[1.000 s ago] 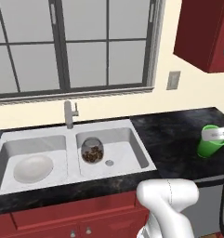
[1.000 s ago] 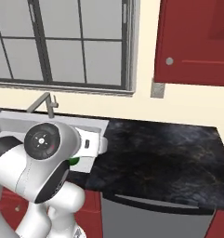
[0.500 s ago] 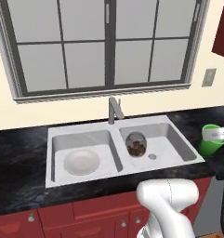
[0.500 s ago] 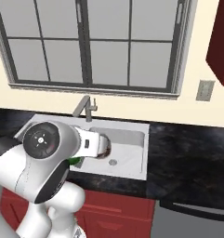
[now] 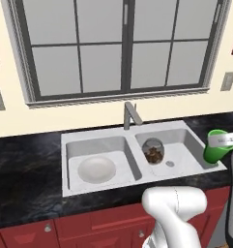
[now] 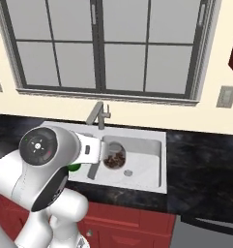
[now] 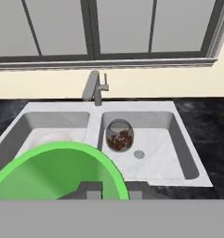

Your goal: Pick the cup and jar and place them in the sink. Then turn on the water.

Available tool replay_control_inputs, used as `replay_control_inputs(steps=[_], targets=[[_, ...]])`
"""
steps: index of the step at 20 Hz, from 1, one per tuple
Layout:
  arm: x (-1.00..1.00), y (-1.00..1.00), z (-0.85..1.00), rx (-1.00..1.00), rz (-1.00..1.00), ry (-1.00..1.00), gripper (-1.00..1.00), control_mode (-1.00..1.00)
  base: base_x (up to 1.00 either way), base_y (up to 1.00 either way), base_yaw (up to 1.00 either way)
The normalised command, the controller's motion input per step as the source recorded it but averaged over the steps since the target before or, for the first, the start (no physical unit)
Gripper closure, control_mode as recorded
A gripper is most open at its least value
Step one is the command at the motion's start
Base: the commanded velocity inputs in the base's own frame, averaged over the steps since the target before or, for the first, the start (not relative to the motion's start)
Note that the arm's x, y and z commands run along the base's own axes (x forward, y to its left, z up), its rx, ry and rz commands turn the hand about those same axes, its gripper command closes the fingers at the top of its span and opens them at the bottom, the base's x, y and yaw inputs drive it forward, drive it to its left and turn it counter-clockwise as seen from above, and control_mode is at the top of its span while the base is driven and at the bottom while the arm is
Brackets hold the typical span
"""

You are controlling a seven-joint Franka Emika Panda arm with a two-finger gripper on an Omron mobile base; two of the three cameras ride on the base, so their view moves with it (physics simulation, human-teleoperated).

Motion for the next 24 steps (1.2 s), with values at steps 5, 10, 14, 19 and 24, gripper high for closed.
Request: replay_control_inputs(steps=[5,10,14,19,24], targets=[[0.00,0.00,0.00,0.00,0.00,0.00,1.00,1.00,0.25,-0.63,0.00],[0.00,0.00,0.00,0.00,0.00,0.00,1.00,1.00,0.25,-0.33,0.00],[0.00,0.00,0.00,0.00,0.00,0.00,1.00,1.00,0.30,0.22,0.00],[0.00,0.00,0.00,0.00,0.00,0.00,1.00,1.00,0.35,0.62,0.00],[0.00,0.00,0.00,0.00,0.00,0.00,1.00,1.00,0.45,0.53,0.00]])
